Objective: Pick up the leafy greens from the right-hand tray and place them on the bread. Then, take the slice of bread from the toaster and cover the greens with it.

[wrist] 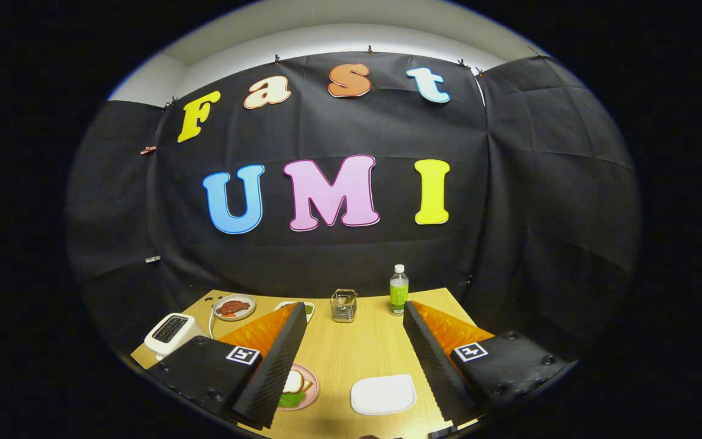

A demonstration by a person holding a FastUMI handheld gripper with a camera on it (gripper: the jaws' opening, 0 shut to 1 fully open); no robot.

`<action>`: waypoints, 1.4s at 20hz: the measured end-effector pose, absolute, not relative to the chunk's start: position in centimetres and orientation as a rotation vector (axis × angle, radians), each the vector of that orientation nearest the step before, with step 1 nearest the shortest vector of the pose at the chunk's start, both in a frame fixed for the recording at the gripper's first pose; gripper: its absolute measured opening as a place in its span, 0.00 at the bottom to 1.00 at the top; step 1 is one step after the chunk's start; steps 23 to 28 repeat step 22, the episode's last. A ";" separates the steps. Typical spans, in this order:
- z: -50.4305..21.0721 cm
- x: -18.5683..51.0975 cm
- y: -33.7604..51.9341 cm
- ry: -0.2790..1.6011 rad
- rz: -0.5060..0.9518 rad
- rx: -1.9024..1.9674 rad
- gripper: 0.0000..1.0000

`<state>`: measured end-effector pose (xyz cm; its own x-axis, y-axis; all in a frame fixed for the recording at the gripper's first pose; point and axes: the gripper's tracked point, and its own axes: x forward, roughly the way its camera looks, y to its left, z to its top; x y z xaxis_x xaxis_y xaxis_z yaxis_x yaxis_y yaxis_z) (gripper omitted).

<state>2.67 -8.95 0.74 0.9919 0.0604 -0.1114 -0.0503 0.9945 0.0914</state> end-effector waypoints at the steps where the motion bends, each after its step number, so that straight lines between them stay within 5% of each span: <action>1: 0.8 2.9 -9.0 0.116 0.052 0.085 0.99; 28: 0.3 4.0 -6.6 0.134 0.078 0.039 0.99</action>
